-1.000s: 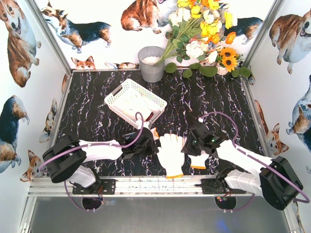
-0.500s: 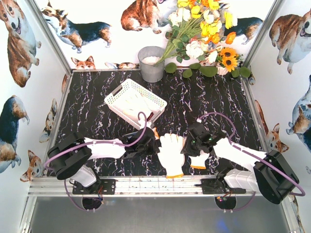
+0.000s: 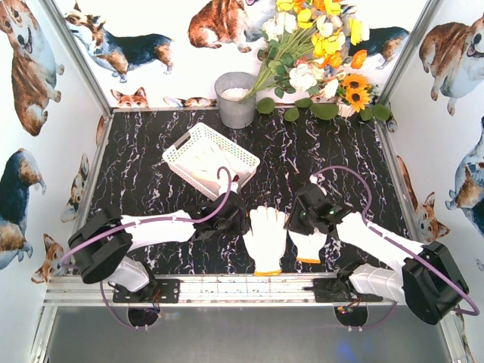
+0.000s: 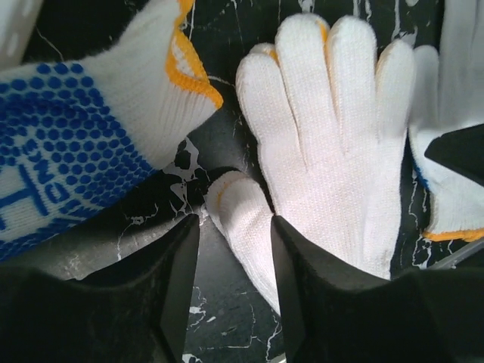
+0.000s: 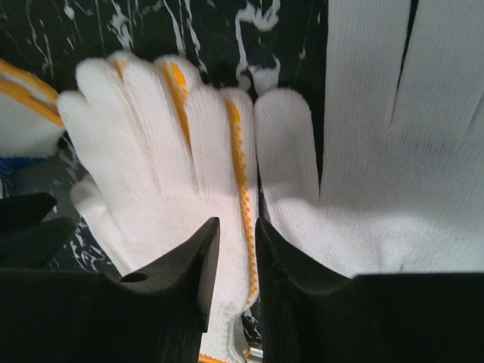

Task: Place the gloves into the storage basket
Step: Pair the glove with the glove.

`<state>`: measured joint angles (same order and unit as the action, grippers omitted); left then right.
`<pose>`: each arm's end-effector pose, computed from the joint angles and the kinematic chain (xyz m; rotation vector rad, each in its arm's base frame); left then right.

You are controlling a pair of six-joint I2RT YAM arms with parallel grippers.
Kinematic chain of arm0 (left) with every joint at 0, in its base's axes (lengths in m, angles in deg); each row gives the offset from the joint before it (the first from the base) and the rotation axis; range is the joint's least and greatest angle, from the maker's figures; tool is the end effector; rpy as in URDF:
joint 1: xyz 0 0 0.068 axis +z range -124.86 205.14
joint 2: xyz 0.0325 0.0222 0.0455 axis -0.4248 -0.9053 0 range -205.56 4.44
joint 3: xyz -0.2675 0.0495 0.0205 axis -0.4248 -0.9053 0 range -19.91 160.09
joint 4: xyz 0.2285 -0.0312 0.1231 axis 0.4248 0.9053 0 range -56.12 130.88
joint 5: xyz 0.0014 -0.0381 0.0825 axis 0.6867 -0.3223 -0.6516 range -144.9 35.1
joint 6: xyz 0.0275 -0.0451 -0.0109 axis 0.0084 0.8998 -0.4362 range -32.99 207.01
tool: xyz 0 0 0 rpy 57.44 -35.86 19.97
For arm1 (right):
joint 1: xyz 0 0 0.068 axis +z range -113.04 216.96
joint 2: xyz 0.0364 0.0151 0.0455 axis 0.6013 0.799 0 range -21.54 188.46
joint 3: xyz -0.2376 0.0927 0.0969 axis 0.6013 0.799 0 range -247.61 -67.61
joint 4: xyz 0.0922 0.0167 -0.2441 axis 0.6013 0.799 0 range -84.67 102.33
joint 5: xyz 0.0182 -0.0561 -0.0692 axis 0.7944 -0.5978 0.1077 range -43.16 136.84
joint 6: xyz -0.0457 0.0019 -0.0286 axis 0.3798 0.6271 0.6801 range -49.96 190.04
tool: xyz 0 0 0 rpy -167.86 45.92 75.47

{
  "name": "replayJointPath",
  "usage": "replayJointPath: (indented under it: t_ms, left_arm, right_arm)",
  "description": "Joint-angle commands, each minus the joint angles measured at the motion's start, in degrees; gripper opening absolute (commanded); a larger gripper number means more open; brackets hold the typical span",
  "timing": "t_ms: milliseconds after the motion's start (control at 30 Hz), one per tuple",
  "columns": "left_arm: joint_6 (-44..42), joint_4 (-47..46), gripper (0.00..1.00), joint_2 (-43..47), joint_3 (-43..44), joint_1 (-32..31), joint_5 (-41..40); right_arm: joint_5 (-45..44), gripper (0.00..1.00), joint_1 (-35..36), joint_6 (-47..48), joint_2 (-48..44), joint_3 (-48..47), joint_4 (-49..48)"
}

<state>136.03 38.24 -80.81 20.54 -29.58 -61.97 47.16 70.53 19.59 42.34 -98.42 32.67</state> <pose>0.1686 -0.2307 0.1638 0.0676 2.5329 -0.6450 0.1631 0.1086 0.1718 0.3974 2.6912 0.4865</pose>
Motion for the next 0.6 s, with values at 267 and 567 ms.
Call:
replayJointPath:
  t_ms: [267,567]
  left_arm:
    - [-3.9,0.3,0.39,1.5,5.1,0.5,-1.5]
    - [-3.7,-3.0,0.39,-4.6,7.9,1.7,0.5]
  right_arm:
    - [-1.3,0.29,-3.0,5.8,8.0,-7.8,-2.9]
    - [0.7,0.29,-4.5,7.4,13.9,-10.7,-4.2]
